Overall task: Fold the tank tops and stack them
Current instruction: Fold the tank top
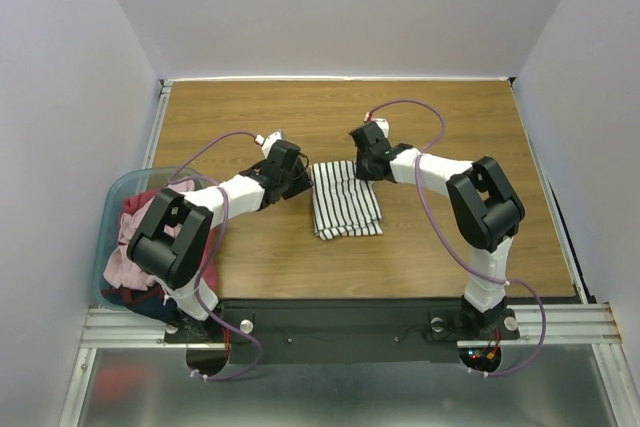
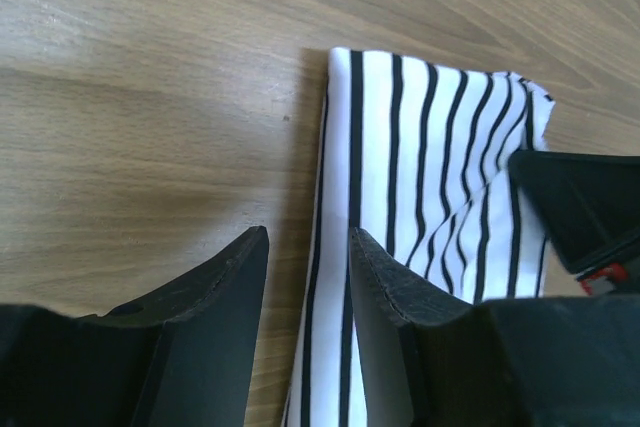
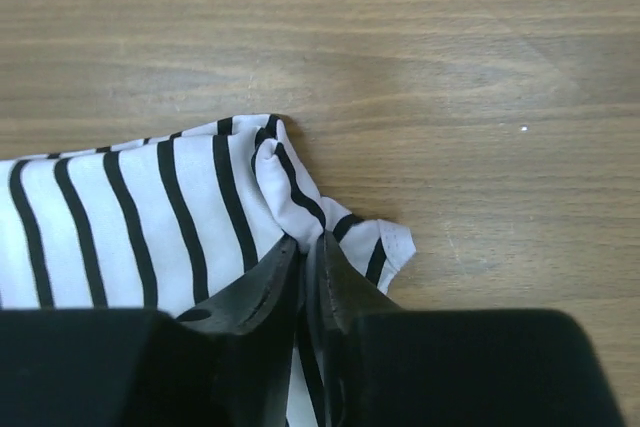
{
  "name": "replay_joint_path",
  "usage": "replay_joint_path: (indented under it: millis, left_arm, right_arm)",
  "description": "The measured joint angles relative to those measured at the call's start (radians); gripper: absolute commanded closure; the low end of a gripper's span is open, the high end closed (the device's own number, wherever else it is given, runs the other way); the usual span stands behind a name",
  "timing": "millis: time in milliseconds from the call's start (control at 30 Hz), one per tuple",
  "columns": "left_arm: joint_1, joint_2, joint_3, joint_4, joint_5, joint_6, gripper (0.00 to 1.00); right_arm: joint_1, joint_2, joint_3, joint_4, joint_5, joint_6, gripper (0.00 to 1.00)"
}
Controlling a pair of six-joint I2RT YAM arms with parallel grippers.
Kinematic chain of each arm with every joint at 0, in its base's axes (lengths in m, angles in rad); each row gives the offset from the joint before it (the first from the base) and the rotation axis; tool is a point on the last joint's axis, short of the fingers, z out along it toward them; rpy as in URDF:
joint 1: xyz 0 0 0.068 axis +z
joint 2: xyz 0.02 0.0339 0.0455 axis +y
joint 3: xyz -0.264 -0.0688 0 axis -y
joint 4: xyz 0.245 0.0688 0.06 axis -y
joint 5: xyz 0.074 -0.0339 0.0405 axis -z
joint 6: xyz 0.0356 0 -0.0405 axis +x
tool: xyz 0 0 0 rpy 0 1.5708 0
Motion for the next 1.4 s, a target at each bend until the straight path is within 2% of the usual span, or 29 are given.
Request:
replay_joint_path:
  millis: [100,200,367,800,967,1067,1167,1300,1400]
  left_arm:
    - [-0.007,0.000,-0.020,0.011,0.000,-0.004,0.51]
    - [-0.026,0.000,-0.031,0.019,0.000,-0.009,0.51]
    - [-0.075,0.000,-0.045,0.052,0.001,-0.022,0.51]
    - [-0.101,0.025,-0.073,0.094,0.003,-0.039,0.51]
    - [-0.106,0.026,-0.073,0.101,0.003,-0.042,0.51]
    - [-0.106,0.027,-0.073,0.101,0.003,-0.043,0.52]
    - [-0.107,0.027,-0.073,0.101,0.003,-0.046,0.52]
    - [-0.107,0.027,-0.073,0.101,0.003,-0.046,0.52]
    - [-0.107,0.029,-0.073,0.101,0.003,-0.046,0.52]
  right_arm:
    - [-0.011,-0.020,-0.002,0.001,0.002,0.006,0.90]
    - [-0.021,-0.058,-0.033,0.009,-0.002,0.012,0.90]
    - [-0.034,-0.157,-0.101,0.009,-0.002,0.029,0.69]
    - [-0.100,-0.240,-0.311,0.022,-0.037,0.063,0.61]
    - [-0.089,-0.393,-0.341,0.008,-0.089,0.088,0.62]
    - [-0.066,-0.460,-0.335,0.025,-0.112,0.106,0.65]
    - [-0.036,-0.449,-0.327,0.042,-0.137,0.127,0.74]
    - [-0.020,-0.404,-0.372,0.077,-0.165,0.150,0.77]
    - [-0.018,-0.391,-0.475,0.092,-0.175,0.167,0.79]
